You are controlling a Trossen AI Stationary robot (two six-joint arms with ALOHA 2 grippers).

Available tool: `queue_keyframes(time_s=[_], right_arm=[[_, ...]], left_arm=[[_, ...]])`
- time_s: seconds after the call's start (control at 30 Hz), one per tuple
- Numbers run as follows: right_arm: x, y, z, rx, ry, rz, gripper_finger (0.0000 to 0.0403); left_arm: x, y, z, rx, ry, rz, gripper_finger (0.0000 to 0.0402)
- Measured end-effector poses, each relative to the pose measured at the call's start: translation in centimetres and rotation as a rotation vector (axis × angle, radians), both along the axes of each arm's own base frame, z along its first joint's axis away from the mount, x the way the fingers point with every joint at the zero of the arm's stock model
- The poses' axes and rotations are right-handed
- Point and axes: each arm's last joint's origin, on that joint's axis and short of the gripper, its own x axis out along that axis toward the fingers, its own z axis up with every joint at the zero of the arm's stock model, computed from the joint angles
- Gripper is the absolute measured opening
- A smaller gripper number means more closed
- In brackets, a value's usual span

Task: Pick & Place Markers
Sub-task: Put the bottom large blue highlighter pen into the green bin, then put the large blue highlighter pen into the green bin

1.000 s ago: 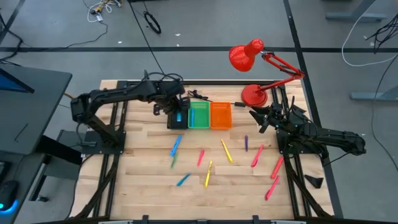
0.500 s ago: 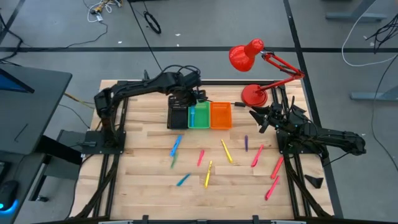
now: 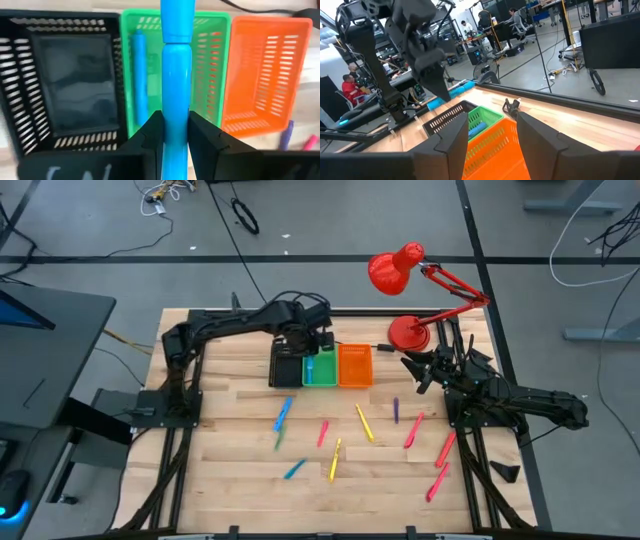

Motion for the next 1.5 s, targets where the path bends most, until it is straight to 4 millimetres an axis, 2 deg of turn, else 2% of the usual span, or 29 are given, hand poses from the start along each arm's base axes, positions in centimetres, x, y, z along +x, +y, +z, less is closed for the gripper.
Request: queue_keyframes(time_s=[0.37, 0.8, 0.93, 1.27, 1.5], right_arm=[[0.0, 0.0, 0.0, 0.000, 0.000, 0.000, 0.0170], [0.0, 0.0, 0.0, 0.000, 0.000, 0.000, 0.0170], [0.0, 0.0, 0.0, 0.000, 0.000, 0.000, 0.0170], [0.0, 0.0, 0.0, 0.000, 0.000, 0.001, 0.0170], [0.0, 0.0, 0.0, 0.000, 0.000, 0.001, 0.0170]], left_arm=[[2.6, 0.2, -4.7, -0.001, 0.028, 0.015, 0.0069], [3.6, -1.2, -8.0, -0.039, 0.112, -0.019, 0.0069], [3.8, -1.2, -8.3, -0.036, 0.113, -0.019, 0.0079], [3.9, -1.2, -8.3, -0.045, 0.100, -0.003, 0.0169], [3.9, -1.2, -8.3, -0.048, 0.098, -0.005, 0.0191]])
